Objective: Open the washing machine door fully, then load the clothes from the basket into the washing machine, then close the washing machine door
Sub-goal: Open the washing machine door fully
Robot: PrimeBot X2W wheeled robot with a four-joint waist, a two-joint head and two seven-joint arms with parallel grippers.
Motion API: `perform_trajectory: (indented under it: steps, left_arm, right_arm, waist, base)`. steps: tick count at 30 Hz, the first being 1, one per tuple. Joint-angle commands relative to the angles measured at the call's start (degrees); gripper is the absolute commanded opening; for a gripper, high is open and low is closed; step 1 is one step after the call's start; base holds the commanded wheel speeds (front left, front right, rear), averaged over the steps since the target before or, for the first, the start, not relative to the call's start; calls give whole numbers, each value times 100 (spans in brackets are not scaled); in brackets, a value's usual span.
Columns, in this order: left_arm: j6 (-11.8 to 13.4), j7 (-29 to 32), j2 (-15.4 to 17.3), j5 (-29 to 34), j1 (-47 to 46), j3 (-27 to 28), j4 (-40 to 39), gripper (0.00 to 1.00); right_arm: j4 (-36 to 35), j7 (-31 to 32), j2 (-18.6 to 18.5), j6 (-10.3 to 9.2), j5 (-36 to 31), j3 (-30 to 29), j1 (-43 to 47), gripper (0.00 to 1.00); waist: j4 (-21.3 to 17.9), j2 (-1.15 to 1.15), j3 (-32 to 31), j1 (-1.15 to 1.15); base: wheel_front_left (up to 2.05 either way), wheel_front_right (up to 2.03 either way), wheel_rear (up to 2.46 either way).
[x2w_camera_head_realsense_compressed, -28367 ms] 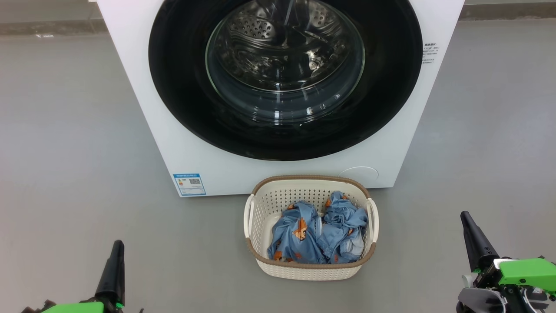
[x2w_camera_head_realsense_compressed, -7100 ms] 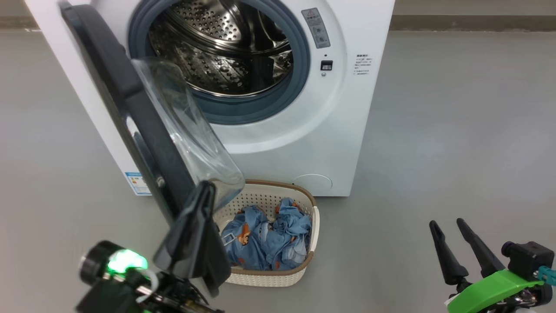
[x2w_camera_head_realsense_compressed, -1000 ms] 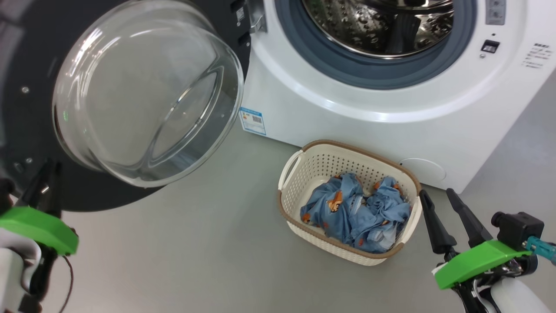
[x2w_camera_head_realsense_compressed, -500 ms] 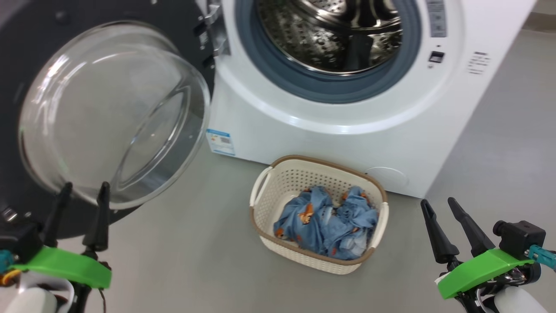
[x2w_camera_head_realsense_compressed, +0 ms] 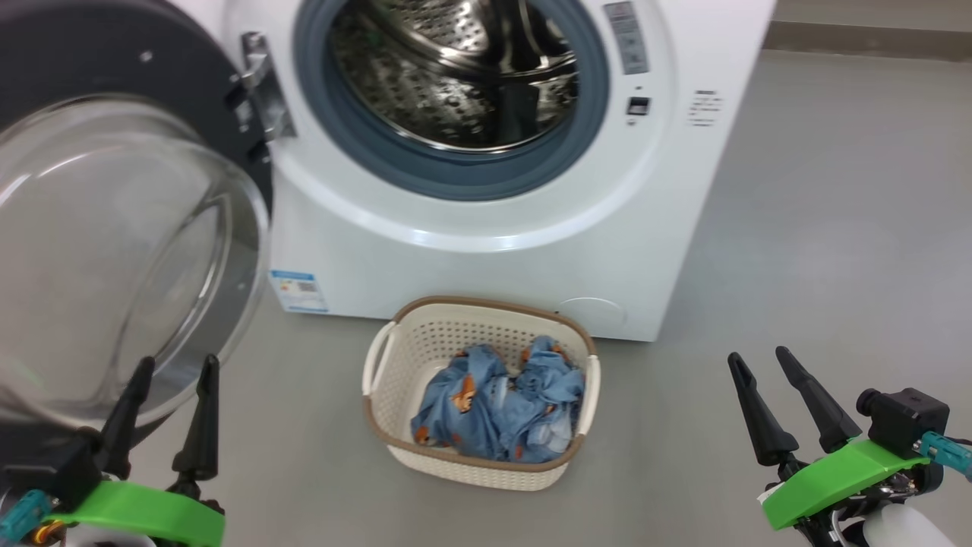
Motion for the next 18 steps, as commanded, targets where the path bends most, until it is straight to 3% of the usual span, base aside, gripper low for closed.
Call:
perform_trajectory:
  steps: [1, 18]
  left_arm:
    - [53, -34, 131, -35, -79, 224, -206, 100]
    - [89, -36, -14, -39, 340, 250, -502, 100]
  right_arm:
    - [-165, -70, -140, 33, -9, 105, -27, 100]
    - [-320, -70, -310, 33, -79, 102, -96, 100]
  waist:
    - [-330, 0, -116, 0]
    - [-1021, 0, -166, 0]
  base:
    - [0, 0, 0]
    - [0, 0, 0]
